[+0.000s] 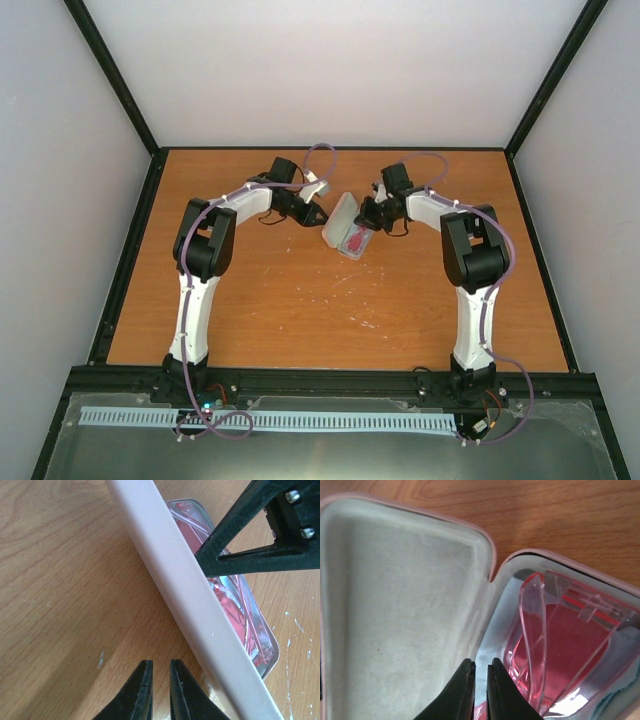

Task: Organize the sunglasses
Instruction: Adjust the sunglasses in the sunglasses case, then close the sunglasses case at the center of the board.

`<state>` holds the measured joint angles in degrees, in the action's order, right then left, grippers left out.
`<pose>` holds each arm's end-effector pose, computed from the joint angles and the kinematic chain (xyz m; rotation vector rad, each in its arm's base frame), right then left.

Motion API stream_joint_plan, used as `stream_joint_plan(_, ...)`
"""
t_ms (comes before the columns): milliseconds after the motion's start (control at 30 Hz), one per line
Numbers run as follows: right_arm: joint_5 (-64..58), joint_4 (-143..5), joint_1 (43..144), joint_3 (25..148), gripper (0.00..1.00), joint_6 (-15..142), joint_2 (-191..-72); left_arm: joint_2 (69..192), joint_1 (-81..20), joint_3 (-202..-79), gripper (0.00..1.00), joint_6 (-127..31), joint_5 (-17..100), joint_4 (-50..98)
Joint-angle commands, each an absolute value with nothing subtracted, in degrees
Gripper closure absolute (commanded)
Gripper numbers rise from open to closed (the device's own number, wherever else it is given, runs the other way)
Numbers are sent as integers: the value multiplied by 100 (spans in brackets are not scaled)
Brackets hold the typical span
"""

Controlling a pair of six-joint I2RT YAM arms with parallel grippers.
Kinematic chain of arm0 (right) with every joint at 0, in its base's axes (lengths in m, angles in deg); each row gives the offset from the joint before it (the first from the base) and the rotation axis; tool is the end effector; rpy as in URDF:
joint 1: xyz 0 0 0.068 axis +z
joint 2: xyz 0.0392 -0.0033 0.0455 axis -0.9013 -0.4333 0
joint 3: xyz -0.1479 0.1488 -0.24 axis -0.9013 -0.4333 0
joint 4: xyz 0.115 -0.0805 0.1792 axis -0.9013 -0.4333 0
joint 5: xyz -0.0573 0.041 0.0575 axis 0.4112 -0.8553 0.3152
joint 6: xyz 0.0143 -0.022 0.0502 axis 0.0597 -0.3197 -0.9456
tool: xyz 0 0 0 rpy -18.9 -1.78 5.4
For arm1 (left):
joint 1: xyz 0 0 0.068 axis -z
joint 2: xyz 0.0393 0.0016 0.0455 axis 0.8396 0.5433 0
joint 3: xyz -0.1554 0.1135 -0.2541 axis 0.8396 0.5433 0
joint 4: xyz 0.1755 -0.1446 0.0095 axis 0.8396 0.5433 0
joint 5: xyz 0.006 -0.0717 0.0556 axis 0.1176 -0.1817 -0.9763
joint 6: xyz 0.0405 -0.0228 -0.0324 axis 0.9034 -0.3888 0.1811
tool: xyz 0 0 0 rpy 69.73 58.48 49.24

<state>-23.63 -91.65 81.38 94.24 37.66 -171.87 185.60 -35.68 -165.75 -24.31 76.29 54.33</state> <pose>0.4117 0.1460 0.2029 0.1906 2.7392 0.9296 0.4365 -0.2004 0.1937 0.9764 2.3389 -1.0426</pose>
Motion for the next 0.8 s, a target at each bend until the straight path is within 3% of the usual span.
stream_joint_plan(0, -2332, -9072, 8076, 9285, 88, 3779, -16616, 18552, -3538, -16875, 87, -2457, 7662, 5412)
stream_joint_plan(67, -2351, -8934, 8037, 9177, 80, 3763, -16228, 18552, -3538, -16911, 87, -2457, 7644, 5432)
stream_joint_plan(167, -2304, -8761, 7931, 8836, 78, 3699, -15738, 18552, -3538, -16964, 87, -2448, 7625, 5442)
stream_joint_plan(400, -1664, -8956, 7671, 7879, 96, 3474, -15278, 18552, -3522, -17022, 86, -2454, 7598, 5464)
stream_joint_plan(533, -1093, -9327, 7678, 7699, 97, 3225, -15522, 18556, -3483, -17012, 87, -2452, 7598, 5461)
stream_joint_plan(767, -1165, -9219, 7769, 7823, 97, 3316, -16028, 18569, -3370, -17003, 87, -2452, 7590, 5451)
